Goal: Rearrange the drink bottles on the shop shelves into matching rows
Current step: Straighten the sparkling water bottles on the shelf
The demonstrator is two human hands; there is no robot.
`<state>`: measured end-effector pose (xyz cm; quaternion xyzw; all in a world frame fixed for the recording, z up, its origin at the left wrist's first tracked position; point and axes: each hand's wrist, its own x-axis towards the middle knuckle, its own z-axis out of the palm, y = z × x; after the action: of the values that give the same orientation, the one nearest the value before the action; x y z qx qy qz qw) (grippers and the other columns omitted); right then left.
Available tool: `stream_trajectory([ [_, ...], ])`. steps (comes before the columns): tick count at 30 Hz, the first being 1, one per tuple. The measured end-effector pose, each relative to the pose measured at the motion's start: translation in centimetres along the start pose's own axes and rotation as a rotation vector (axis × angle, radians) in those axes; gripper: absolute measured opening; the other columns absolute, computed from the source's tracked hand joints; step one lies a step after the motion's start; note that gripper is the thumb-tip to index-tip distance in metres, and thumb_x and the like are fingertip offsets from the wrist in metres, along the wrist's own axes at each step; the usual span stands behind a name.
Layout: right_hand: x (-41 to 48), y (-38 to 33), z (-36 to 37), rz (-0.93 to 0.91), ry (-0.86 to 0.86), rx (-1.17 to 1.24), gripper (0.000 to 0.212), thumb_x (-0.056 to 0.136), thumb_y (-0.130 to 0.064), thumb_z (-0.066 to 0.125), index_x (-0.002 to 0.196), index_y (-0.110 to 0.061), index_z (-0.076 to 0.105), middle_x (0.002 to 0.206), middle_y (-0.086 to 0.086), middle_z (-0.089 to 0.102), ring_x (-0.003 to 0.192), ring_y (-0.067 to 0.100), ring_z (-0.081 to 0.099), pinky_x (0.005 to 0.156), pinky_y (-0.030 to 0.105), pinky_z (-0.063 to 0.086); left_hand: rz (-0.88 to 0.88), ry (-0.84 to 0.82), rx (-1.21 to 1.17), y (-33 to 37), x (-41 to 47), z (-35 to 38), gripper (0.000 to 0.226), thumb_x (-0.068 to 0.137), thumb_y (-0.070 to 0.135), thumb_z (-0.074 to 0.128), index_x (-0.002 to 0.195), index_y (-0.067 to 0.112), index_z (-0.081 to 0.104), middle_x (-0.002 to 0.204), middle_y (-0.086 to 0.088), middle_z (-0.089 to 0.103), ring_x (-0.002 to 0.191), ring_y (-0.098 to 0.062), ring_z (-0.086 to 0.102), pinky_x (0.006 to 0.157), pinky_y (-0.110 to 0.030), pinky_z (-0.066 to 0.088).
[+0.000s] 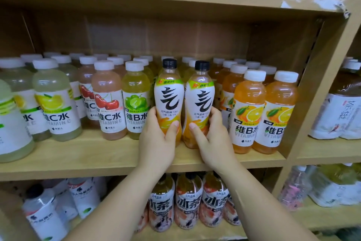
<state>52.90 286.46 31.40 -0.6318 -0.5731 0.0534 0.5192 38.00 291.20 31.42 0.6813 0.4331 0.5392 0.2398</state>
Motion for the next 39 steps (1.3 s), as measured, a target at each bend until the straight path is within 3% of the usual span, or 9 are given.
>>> stream_trajectory([
  [8,-1.2,-0.7,-0.5,-0.099,-0.021,0.121,0.065,0.097,-0.041,0.065,0.152,-0.024,0.034,0.136,-0.02,0.052,0.124,-0.003,0.051,0.096,0.018,0.042,0.032,0.136,-0.138,1.6,-2.0,-1.4,0.048,0.091,0.04,0.062,0.136,0.036,0.047,0.132,0.019,0.06,0.124,-0.004,0.057,0.107,-0.043,0.049],
  [13,-2.8,-3.8,-0.1,-0.143,-0.025,0.242,0.052,0.097,-0.041,0.066,0.139,-0.04,0.036,0.126,-0.037,0.05,0.116,-0.014,0.053,0.097,0.024,0.049,0.118,0.168,-0.204,3.4,-3.4,-5.2,0.047,0.099,0.02,0.066,0.141,0.031,0.049,0.13,0.022,0.062,0.122,0.004,0.058,0.099,-0.024,0.05],
  [19,-1.0,-11.0,-0.2,-0.229,-0.034,0.364,0.049,0.095,-0.041,0.068,0.136,-0.04,0.04,0.124,-0.03,0.057,0.116,-0.01,0.058,0.092,0.019,0.052,0.245,0.205,-0.214,7.0,-1.7,-11.7,0.039,0.098,0.023,0.066,0.129,0.041,0.052,0.12,0.028,0.065,0.115,0.005,0.062,0.087,-0.016,0.054],
  [24,-0.2,-17.2,0.1,-0.342,0.055,0.398,0.044,0.094,-0.037,0.071,0.131,-0.034,0.047,0.114,-0.032,0.064,0.108,-0.012,0.061,0.082,0.012,0.049,0.347,0.292,-0.203,9.8,0.5,-17.8,0.039,0.086,0.047,0.065,0.124,0.048,0.055,0.12,0.025,0.068,0.113,-0.001,0.066,0.094,-0.042,0.057],
  [27,0.4,-21.3,0.2,-0.389,0.11,0.406,0.041,0.093,-0.039,0.072,0.126,-0.037,0.048,0.11,-0.046,0.059,0.104,-0.014,0.062,0.079,0.01,0.049,0.392,0.274,-0.19,11.4,1.9,-21.4,0.036,0.091,0.04,0.07,0.125,0.043,0.057,0.116,0.024,0.07,0.108,-0.001,0.068,0.09,-0.042,0.059],
  [29,1.3,-24.2,0.2,-0.412,0.145,0.411,0.04,0.091,-0.043,0.071,0.124,-0.035,0.05,0.105,-0.041,0.064,0.099,-0.012,0.064,0.076,0.012,0.049,0.407,0.266,-0.194,12.6,3.3,-23.9,0.038,0.091,0.041,0.071,0.127,0.039,0.059,0.114,0.023,0.072,0.105,0.0,0.069,0.089,-0.04,0.06],
  [32,3.0,-28.5,0.1,-0.44,0.201,0.394,0.044,0.088,-0.053,0.07,0.123,-0.031,0.053,0.104,-0.021,0.071,0.098,-0.006,0.067,0.084,0.024,0.054,0.45,0.285,-0.166,14.4,6.5,-27.8,0.039,0.083,0.05,0.068,0.12,0.038,0.062,0.114,0.016,0.074,0.105,-0.008,0.071,0.091,-0.048,0.059],
  [36,5.4,-33.4,-0.3,-0.438,0.207,0.358,0.031,0.094,-0.047,0.069,0.115,-0.034,0.05,0.107,-0.017,0.067,0.099,0.0,0.066,0.091,0.037,0.056,0.429,0.287,-0.15,16.6,11.2,-32.2,0.028,0.084,0.047,0.069,0.108,0.034,0.063,0.11,0.009,0.074,0.101,-0.014,0.072,0.092,-0.05,0.059],
  [39,7.7,-36.5,0.3,-0.394,0.196,0.317,0.033,0.095,-0.047,0.067,0.117,-0.029,0.049,0.107,-0.014,0.064,0.1,0.007,0.065,0.093,0.041,0.055,0.354,0.297,-0.046,17.1,15.1,-34.4,0.04,0.08,0.053,0.067,0.112,0.03,0.058,0.112,0.003,0.071,0.101,-0.022,0.07,0.091,-0.052,0.058],
])
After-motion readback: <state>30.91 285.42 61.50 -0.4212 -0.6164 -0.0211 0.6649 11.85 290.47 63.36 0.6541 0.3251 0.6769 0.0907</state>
